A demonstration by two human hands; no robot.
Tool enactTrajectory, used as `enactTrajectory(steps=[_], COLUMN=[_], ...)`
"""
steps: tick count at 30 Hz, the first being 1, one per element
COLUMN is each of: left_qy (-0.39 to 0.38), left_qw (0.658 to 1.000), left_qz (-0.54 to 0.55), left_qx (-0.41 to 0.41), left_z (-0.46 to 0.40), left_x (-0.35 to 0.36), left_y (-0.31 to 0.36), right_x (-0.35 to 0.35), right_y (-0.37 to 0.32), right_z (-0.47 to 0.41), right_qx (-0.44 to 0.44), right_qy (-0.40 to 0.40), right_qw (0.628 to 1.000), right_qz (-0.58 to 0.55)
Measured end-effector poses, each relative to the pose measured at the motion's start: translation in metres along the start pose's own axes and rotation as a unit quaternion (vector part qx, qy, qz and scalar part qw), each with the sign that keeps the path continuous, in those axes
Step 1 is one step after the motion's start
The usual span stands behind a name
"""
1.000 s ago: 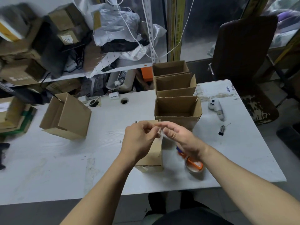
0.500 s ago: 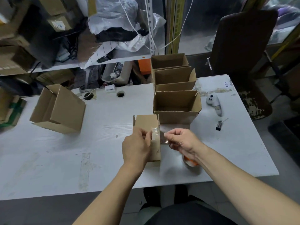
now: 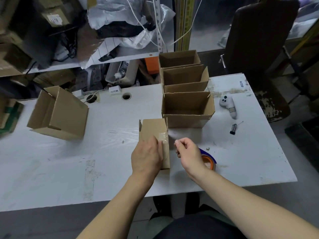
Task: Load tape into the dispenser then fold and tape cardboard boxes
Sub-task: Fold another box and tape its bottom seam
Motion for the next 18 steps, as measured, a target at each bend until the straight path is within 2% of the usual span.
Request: enactTrajectory(steps=[4,6,9,12,15,18], left_qy=[0.049,0.049,-0.007,-0.081,-0.107,-0.108], left_qw=[0.998,0.998,0.994,0.981,0.968,0.971], left_qz=[-0.033,-0.037,-0.012,0.09,0.171,0.159], left_qx=[0.026,-0.024,-0.104,-0.151,-0.15,-0.144], left_z=[0.001,0.0,0.001,0.002,0.001,0.001], left_x=[0.004,0.005,0.003,0.005,0.01,0.009], left_y=[-0.002,-0.007,-0.014,-0.018,-0.019,-0.017], right_x=[0.013,0.019,0.025,0.022,0.01,-0.004], right_y=[0.005,0.007,0.007,0.009,0.005,-0.009], right_z=[0.004,0.008,0.012,0.007,-0.002,0.009], right_qx=[-0.022,-0.035,-0.048,-0.037,-0.026,-0.108], right_qy=[0.016,0.013,-0.008,-0.043,-0.049,-0.041], right_qw=[0.997,0.996,0.995,0.988,0.974,0.972], right_qz=[0.066,0.079,0.093,0.145,0.221,0.207])
Point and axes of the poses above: each hand's wrist, its own z-axis away from the middle knuckle, its own x-axis out of the palm, y = z × x, the point moved 1 cm from there along -z, towards the middle knuckle, and after that the axes turned 11 degrees about -z, right-handed, at the moved point
